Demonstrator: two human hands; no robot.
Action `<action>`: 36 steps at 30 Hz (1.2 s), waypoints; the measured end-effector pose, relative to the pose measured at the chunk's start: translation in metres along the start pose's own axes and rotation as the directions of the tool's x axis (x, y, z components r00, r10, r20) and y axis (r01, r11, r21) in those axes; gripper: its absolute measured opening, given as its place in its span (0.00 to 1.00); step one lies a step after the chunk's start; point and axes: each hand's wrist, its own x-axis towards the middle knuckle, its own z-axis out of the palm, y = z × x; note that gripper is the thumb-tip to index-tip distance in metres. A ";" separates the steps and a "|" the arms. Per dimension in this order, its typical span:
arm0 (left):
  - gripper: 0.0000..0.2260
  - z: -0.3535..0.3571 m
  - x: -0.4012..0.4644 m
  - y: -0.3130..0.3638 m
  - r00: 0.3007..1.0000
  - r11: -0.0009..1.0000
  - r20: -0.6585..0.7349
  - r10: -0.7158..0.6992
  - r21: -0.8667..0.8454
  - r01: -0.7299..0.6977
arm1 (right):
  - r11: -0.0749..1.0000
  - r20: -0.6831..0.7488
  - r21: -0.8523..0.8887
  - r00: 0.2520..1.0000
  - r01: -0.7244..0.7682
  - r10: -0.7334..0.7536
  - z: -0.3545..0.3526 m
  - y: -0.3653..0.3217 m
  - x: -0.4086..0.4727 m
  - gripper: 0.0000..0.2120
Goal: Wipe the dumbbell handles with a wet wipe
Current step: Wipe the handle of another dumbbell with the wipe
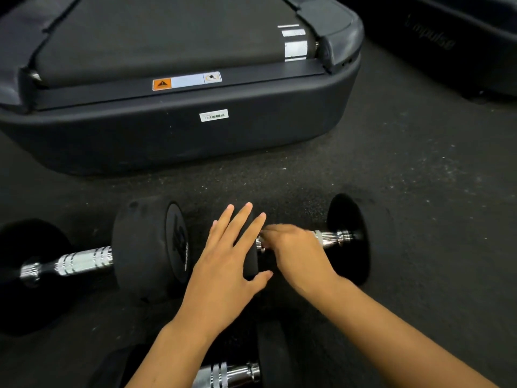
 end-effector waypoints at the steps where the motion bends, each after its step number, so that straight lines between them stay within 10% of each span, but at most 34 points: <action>1: 0.40 0.000 0.000 -0.001 1.000 1.000 0.004 -0.002 0.002 0.002 | 1.000 -0.025 0.016 0.999 0.022 -0.022 0.000 0.000 -0.004 0.14; 32: 0.44 -0.005 -0.002 0.004 0.999 1.000 0.039 0.007 -0.020 -0.006 | 0.985 0.351 0.099 0.931 -0.139 0.096 -0.028 0.010 0.046 0.10; 36: 0.43 -0.005 0.000 0.002 1.000 1.000 0.029 0.003 -0.019 -0.003 | 0.998 0.167 0.027 0.985 -0.055 0.049 -0.010 0.004 0.029 0.10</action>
